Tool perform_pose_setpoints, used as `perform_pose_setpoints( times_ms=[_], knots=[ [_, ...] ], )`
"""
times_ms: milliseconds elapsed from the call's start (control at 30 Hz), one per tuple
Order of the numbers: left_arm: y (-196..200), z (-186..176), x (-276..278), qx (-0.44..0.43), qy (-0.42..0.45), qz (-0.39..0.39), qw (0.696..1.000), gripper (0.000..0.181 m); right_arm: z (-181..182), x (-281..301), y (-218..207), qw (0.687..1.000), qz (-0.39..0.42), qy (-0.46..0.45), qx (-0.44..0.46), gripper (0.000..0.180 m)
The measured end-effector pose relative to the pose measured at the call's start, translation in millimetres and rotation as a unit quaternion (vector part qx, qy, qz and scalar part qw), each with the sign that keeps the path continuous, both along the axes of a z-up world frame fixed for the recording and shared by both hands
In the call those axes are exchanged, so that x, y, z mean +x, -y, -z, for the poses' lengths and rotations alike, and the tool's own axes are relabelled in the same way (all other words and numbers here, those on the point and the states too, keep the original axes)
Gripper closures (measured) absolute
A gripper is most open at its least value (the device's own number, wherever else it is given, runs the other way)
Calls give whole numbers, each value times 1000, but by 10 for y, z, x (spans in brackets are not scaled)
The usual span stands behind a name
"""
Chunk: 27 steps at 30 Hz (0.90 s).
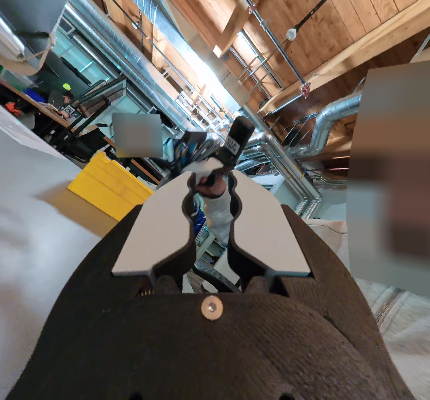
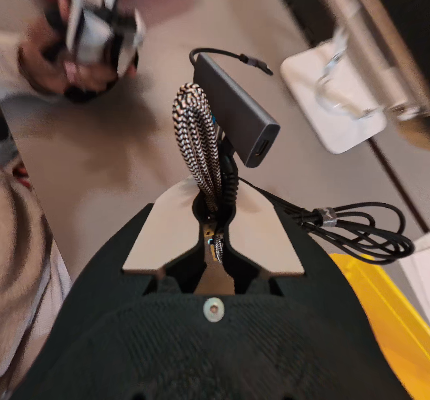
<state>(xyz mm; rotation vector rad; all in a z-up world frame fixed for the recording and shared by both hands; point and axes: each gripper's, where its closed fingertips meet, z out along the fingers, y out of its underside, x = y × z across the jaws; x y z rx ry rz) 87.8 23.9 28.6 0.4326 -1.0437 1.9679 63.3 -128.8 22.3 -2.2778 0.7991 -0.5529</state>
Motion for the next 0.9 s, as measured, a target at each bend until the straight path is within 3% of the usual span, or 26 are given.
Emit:
perform_pose_setpoints(
  times_ms=[33,200,400,633,900],
  knots=[
    [13,39,11,5,-6,5,1000,153,-239,31,57,999,11,23,22,167],
    [174,171,-58,26,-26,40,999,152,-1232,5,496,988,63,124,68,167],
    [325,262,-205,62,-9,64,996,152,-1594,-211,1370,969,176,164,63,167],
    [379,335,-215,71,-23,72,995,152,-998,-608,2099,942,302,112,93,167],
    [416,377,-226,77,-31,81,993,152,-11,-732,2315,925,347,43,146,168]
  ],
)
